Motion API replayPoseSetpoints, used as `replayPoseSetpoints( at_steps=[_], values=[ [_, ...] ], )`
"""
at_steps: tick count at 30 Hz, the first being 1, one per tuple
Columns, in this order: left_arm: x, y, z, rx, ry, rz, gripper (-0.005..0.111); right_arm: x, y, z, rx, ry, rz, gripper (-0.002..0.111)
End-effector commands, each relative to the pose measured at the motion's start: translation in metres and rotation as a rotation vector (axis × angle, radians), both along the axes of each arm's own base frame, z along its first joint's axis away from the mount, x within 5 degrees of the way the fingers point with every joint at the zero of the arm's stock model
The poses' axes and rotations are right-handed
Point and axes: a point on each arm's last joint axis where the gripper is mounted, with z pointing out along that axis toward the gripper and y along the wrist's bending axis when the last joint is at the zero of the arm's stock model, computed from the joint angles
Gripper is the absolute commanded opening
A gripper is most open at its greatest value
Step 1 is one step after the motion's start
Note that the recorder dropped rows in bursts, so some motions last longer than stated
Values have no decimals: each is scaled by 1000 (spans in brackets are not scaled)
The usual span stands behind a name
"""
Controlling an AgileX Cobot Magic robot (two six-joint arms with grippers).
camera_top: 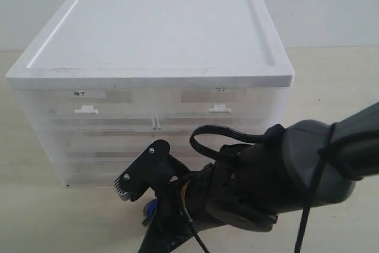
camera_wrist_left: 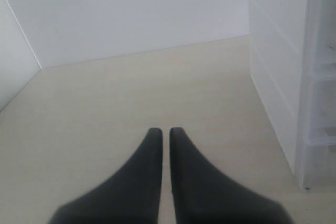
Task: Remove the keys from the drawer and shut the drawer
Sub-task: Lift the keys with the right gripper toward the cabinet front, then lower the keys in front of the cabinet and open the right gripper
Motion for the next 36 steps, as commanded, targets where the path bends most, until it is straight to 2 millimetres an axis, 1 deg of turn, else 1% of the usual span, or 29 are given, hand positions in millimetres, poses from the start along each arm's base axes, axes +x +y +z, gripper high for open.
replayPoseSetpoints(
  at_steps=[1, 9, 11, 12, 13, 14, 15, 16, 19, 22, 23, 26, 31, 36],
  values=[
    [0, 0, -1, -3, -1, 3, 4, 6, -1, -1, -105, 9, 1, 0],
    [0, 0, -1, -3, -1, 3, 4, 11, 7, 11, -88, -11, -3, 0],
    [0, 0, -1, -3, -1, 3, 4, 6, 10, 22, -79, -24, 9, 0],
    [0, 0, -1, -3, -1, 3, 4, -2, 13, 35, -63, -46, 42, 0],
    [0, 0, -1, -3, -1, 3, 4, -5, 14, 40, -53, -56, 57, 0],
    [0, 0, -1, -3, -1, 3, 4, -16, 17, 52, -38, -69, 83, 0],
    [0, 0, -1, -3, -1, 3, 4, -19, 18, 55, -41, -71, 91, 0],
    [0, 0, -1, -3, -1, 3, 4, -25, 14, 58, -81, -59, 92, 0],
    [0, 0, -1, -3, -1, 3, 4, -23, -2, 47, -225, -4, 39, 0],
    [0, 0, -1, -3, -1, 3, 4, -17, -14, 32, -213, 24, -15, 0],
    [0, 0, -1, -3, -1, 3, 4, -12, -17, 26, -200, 30, -31, 0],
    [0, 0, -1, -3, -1, 3, 4, -2, -20, 19, -195, 42, -64, 0],
    [0, 0, -1, -3, -1, 3, 4, 12, -17, 14, -94, 17, -80, 0],
    [0, 0, -1, -3, -1, 3, 4, 26, -24, 10, -72, 13, -119, 0]
  ],
)
